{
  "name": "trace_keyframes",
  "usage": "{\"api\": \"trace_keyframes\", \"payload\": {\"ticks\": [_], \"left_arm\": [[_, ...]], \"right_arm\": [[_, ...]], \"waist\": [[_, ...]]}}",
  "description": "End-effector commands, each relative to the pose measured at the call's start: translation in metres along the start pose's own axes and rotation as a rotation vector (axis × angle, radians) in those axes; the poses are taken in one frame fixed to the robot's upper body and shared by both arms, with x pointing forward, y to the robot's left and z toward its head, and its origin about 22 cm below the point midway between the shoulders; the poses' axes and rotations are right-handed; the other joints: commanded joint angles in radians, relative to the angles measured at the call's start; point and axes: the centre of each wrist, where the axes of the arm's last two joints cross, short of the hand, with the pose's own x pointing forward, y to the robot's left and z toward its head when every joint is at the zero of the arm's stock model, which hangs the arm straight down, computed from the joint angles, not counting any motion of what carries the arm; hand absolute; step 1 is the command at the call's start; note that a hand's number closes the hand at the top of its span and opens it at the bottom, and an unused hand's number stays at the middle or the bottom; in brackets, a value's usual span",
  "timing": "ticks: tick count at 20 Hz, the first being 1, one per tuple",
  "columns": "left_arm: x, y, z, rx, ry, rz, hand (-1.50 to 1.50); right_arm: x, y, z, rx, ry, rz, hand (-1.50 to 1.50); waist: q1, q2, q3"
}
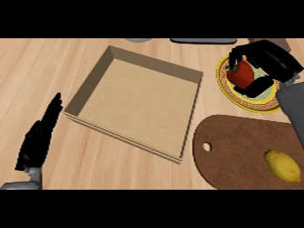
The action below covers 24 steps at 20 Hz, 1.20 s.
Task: Pick the bell pepper from the cutting board and place it in the cardboard box
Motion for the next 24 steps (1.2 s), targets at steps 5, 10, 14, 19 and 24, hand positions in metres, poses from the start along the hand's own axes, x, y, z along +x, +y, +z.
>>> {"api": "trace_keyframes", "payload": {"ticks": [5, 10, 14, 19, 24], "left_arm": [[0.001, -0.002, 0.012, 0.03, 0.034, 0.005, 0.0], [-0.001, -0.002, 0.005, 0.028, 0.009, -0.007, 0.0], [0.009, 0.007, -0.007, 0.028, 0.02, -0.009, 0.0], [-0.004, 0.005, -0.007, 0.024, 0.011, -0.015, 0.0], [-0.007, -0.004, 0.007, 0.021, 0.016, 0.008, 0.0]], "right_arm": [[0.038, -0.024, -0.032, -0.065, -0.284, -0.275, 1.5], [0.082, -0.031, -0.064, -0.043, -0.328, -0.326, 1.5], [0.134, -0.021, -0.076, -0.036, -0.326, -0.33, 1.5], [0.167, -0.019, -0.107, -0.008, -0.304, -0.302, 1.5], [0.196, 0.009, -0.132, 0.064, -0.264, -0.274, 1.5]], "waist": [[-0.028, -0.011, -0.001], [-0.029, -0.008, -0.002], [-0.039, -0.011, -0.002], [-0.026, -0.007, -0.002], [-0.021, -0.007, -0.002]]}}
